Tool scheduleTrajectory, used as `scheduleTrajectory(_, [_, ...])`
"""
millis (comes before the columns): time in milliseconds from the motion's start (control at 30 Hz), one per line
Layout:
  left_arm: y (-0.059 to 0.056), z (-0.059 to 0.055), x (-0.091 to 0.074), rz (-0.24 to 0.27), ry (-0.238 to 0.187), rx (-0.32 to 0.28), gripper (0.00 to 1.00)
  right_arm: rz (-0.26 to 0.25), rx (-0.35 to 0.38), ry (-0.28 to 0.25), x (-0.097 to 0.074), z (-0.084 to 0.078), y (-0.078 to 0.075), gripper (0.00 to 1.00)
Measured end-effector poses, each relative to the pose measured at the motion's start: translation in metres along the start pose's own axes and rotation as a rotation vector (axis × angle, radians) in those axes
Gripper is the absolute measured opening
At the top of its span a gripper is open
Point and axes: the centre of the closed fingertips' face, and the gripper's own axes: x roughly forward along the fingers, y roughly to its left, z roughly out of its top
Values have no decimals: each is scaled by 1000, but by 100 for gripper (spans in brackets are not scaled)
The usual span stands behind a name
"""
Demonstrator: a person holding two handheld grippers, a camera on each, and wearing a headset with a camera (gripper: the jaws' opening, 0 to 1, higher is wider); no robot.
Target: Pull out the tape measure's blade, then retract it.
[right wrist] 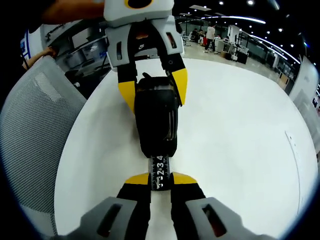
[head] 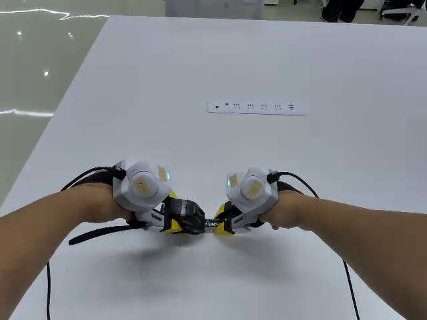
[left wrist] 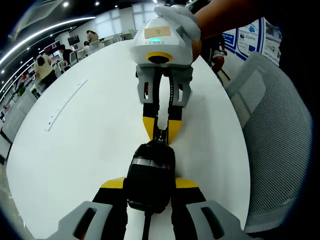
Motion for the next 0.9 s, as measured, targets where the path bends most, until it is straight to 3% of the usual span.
scheduleTrajectory(900, [0,0,-1,3,-6,-5,30,-18,32,9,-13,-18,0,13])
